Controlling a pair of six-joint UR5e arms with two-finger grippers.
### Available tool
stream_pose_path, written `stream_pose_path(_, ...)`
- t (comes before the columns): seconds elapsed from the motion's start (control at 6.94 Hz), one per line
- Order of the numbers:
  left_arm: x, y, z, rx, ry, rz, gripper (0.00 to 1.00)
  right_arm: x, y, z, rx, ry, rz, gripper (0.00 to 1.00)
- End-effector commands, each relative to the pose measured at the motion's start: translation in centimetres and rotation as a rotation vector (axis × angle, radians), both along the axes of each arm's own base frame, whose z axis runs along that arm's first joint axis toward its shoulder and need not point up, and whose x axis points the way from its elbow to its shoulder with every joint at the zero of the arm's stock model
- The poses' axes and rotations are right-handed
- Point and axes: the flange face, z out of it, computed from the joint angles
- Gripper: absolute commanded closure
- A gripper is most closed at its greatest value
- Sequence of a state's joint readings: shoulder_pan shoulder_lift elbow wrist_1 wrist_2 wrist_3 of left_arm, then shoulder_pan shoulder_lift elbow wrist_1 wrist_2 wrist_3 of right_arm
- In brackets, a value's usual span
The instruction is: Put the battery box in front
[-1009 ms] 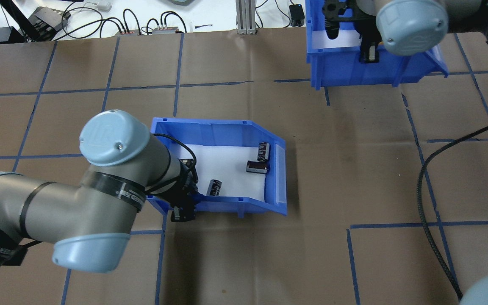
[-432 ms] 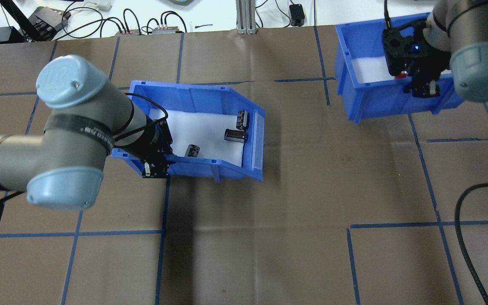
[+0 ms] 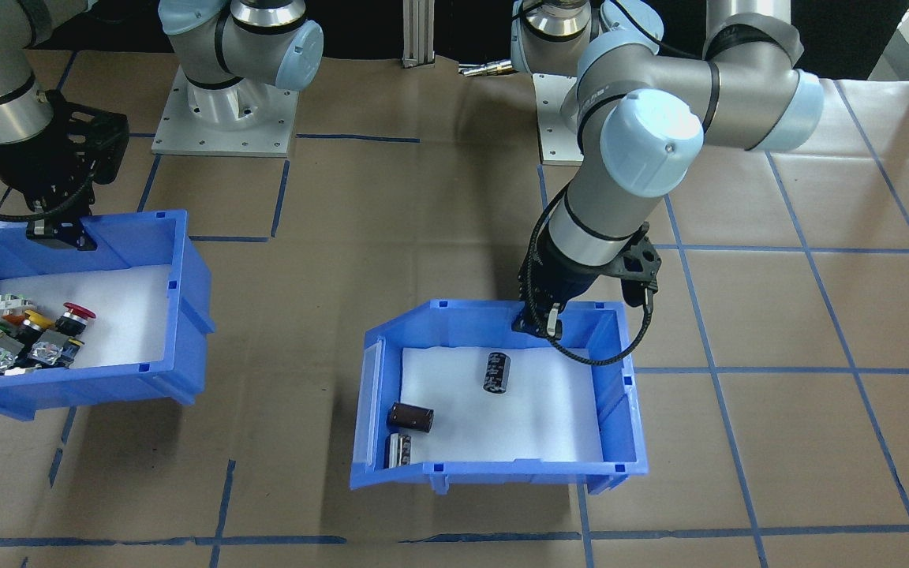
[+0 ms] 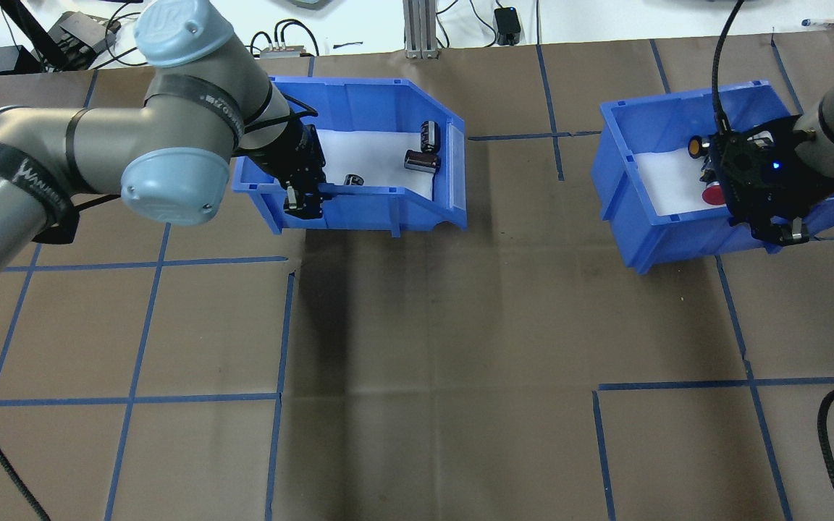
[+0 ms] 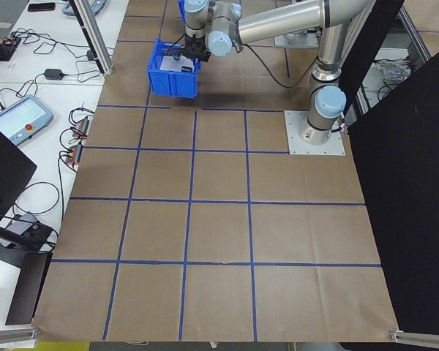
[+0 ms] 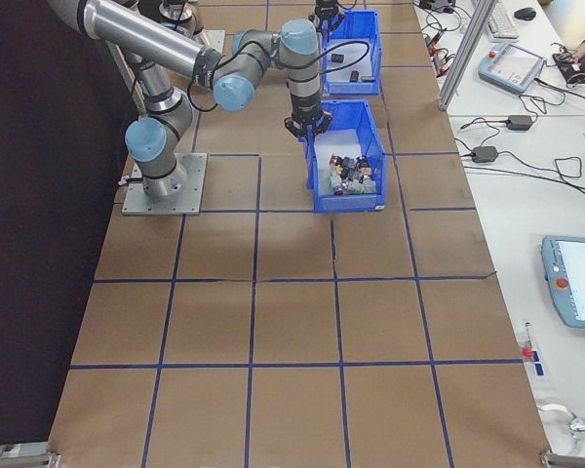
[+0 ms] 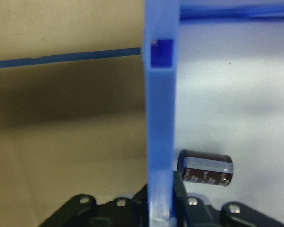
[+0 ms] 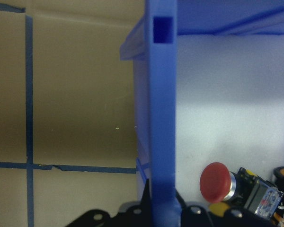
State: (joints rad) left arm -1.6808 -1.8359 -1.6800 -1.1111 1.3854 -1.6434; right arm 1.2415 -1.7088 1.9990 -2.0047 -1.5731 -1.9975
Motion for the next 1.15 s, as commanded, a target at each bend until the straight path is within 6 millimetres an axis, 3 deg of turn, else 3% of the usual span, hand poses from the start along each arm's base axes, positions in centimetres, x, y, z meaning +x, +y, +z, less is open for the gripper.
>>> stream_pose_path(0.0, -5.8, -4.6, -3.0, -0.001, 0.033, 0.047, 1.0, 0.0, 1.1, 0.0, -0.006, -0.001, -0.013, 1.0)
stream_pose_path(0.14, -9.4, -5.5, -3.5, -0.001, 0.096, 0.058, 1.0, -0.1, 1.2, -0.1, 0.005, -0.003, -0.016, 1.0)
stream_pose_path(0.29, -11.6, -6.1, -4.4, 0.005, 0.115, 0.088, 1.0, 0.1, 1.7, -0.5, 0.015, -0.006, -0.024, 1.0)
stream_pose_path(0.72, -12.9, -5.6, -6.0, 0.014, 0.119, 0.073, 0.97, 0.8, 3.2, -0.6, 0.008, -0.004, -0.022, 1.0)
stream_pose_path(1.01, -12.9, -4.9, -5.9, 0.02, 0.115, 0.068, 0.92, 0.9, 3.8, -1.6, 0.032, -0.012, -0.047, 1.0)
